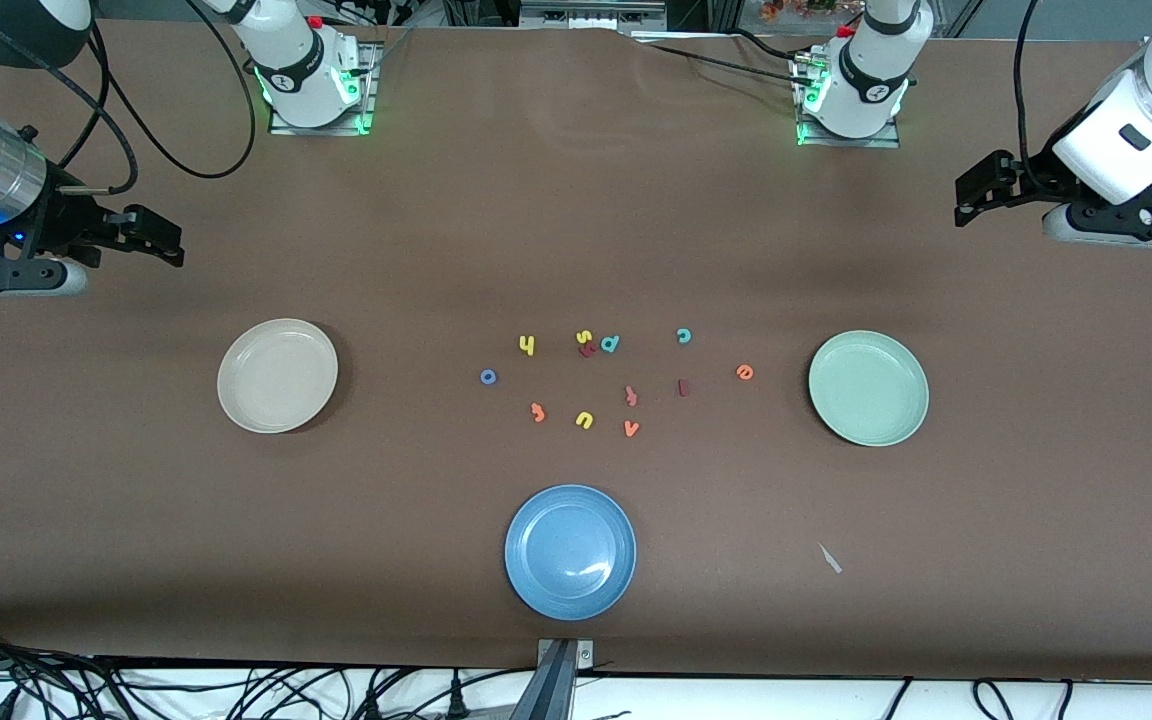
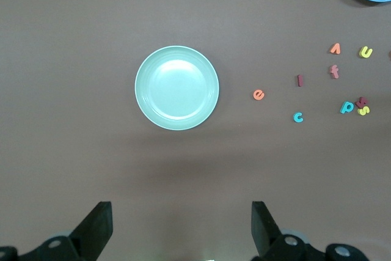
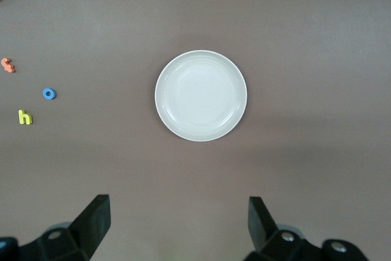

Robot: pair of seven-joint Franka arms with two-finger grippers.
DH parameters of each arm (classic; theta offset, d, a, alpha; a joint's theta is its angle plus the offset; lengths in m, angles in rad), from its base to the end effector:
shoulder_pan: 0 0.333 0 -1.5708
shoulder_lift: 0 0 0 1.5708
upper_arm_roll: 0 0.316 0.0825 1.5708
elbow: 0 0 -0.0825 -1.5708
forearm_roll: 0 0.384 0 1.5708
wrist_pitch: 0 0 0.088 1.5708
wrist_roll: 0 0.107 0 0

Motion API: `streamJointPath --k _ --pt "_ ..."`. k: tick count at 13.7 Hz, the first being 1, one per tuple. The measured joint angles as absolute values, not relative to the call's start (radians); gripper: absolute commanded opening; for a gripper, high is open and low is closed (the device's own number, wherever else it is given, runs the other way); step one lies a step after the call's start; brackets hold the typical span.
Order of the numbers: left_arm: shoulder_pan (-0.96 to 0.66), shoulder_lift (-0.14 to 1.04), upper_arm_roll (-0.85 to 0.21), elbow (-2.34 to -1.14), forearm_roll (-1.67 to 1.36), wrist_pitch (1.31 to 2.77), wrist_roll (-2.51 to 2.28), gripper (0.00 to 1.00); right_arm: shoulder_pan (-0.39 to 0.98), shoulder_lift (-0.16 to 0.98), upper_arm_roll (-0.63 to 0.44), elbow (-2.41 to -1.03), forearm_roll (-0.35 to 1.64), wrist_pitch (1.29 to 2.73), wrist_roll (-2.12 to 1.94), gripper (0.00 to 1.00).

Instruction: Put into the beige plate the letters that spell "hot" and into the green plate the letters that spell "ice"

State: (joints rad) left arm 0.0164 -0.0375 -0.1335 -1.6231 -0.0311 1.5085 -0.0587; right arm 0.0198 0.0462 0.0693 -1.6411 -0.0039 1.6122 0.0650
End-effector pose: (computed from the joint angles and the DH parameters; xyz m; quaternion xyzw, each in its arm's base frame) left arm 0.5311 -0.0674 0.6151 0.9987 -0.0294 -0.0397 0.0096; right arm 0.5655 0.0493 0.5689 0.9992 0.0122 -0.0373 0.0032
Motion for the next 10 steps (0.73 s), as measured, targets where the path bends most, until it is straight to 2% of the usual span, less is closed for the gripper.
streamJointPath --k 10 --pt "0.012 -0.030 -0.143 -1.623 -0.031 1.508 -0.059 1.00 0.020 0.046 0.069 -1.641 -0.004 1.612 0.065 1.00"
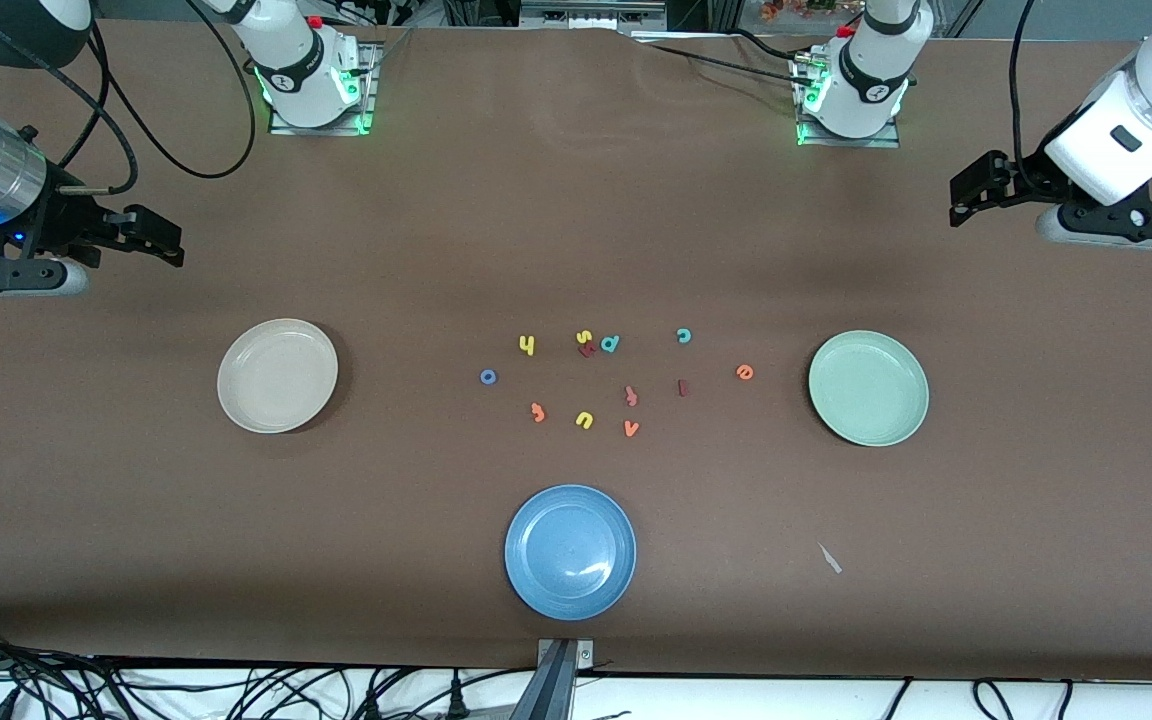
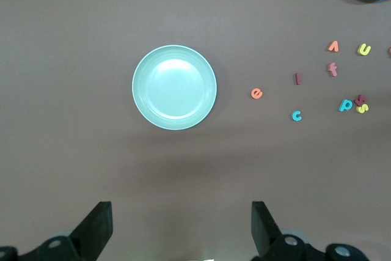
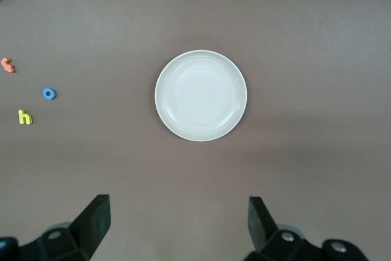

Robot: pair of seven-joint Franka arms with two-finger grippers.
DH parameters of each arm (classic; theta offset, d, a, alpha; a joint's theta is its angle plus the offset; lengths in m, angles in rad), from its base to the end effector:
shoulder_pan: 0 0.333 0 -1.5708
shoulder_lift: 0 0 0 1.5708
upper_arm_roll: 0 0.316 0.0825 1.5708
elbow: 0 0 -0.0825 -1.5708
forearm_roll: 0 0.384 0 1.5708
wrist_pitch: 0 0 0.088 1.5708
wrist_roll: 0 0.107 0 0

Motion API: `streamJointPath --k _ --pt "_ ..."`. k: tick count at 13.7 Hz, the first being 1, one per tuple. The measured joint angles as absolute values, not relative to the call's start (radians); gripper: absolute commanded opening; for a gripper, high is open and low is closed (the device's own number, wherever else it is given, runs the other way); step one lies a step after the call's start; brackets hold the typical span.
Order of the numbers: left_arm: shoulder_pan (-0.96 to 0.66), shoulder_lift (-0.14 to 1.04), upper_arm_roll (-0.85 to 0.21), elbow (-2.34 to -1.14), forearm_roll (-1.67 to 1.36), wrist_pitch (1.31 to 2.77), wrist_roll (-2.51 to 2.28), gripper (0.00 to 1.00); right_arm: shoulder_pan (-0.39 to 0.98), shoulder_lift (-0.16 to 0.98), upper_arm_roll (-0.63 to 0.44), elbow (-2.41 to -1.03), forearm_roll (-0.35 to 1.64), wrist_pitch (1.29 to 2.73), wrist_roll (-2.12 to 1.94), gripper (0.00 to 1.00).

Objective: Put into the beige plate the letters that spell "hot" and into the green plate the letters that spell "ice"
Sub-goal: 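Reach the left gripper to the orange e letter and grasp it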

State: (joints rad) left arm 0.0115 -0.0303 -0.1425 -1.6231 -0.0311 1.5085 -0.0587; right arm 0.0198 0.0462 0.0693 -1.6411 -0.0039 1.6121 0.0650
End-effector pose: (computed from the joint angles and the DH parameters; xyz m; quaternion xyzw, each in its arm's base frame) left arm 0.5322 -0.0748 0.6112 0.9984 -0.0363 -0.0434 0.0093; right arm 0.5655 0.0493 0.5689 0.9992 0.0122 -0.0374 0.0032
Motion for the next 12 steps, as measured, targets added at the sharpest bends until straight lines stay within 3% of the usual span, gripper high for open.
streamJointPath --k 5,12 --pt "-0.028 0.018 -0.152 -1.612 -0.031 1.510 -0.057 1.00 0.020 0.046 0.069 -1.641 -0.004 1.612 0.065 1.00" --pt "-0.142 0.210 -0.158 -1.588 -0.031 1.623 -0.057 1.00 0.020 0.047 0.069 -1.640 -0.004 1.611 0.065 1.00"
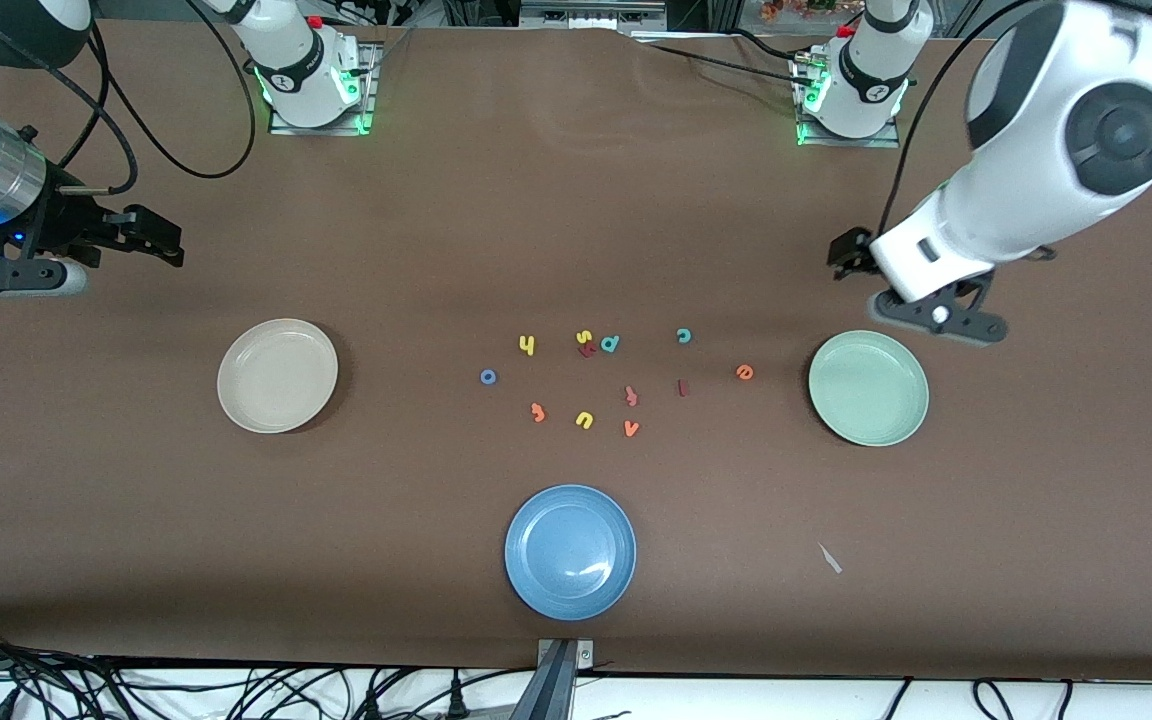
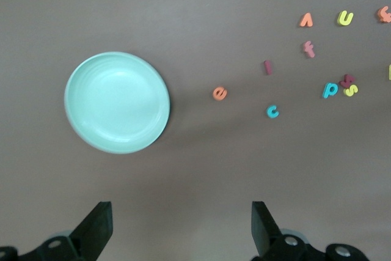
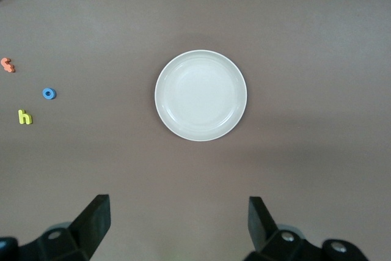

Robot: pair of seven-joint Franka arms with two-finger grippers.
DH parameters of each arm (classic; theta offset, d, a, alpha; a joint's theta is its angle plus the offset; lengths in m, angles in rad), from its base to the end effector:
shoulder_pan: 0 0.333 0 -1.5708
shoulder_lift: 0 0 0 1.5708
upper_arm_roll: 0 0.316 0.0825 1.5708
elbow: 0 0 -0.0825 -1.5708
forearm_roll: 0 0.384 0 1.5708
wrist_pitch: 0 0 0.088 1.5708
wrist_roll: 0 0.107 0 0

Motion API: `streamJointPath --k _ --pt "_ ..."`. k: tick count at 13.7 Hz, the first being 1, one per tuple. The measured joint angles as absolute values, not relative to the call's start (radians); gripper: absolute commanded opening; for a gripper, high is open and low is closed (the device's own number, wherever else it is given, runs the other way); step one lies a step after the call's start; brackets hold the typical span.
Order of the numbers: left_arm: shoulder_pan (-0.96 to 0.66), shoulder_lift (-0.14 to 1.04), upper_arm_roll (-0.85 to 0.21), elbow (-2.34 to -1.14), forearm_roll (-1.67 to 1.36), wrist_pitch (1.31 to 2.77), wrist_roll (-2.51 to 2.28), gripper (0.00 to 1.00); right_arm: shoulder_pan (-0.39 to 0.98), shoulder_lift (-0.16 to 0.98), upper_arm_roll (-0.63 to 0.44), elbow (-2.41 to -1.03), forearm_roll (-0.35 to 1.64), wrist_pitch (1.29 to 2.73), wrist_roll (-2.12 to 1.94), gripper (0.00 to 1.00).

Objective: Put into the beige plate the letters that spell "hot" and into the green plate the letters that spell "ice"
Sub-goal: 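Reach the left gripper to the orange e letter and grasp it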

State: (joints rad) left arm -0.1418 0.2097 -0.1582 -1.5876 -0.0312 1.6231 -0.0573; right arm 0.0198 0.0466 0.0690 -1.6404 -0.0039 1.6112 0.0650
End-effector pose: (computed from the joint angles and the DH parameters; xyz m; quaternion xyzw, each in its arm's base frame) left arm 0.5811 -0.1752 0.5000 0.9888 -0.1181 -0.0900 0.0162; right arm 0.5656 0.0492 0.5689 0.9992 0.0121 -0.0377 0.0032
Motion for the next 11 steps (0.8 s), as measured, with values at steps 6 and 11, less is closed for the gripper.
streamJointPath --k 6,11 --pt "-0.175 0.405 -0.158 -1.588 -0.126 1.690 -0.058 1.00 0.020 0.047 0.069 -1.640 -0.004 1.610 0.065 1.00" --pt "-0.232 0.468 -0.160 -1.684 -0.124 1.901 -0.057 1.00 0.020 0.060 0.069 -1.640 -0.004 1.612 0.068 1.00"
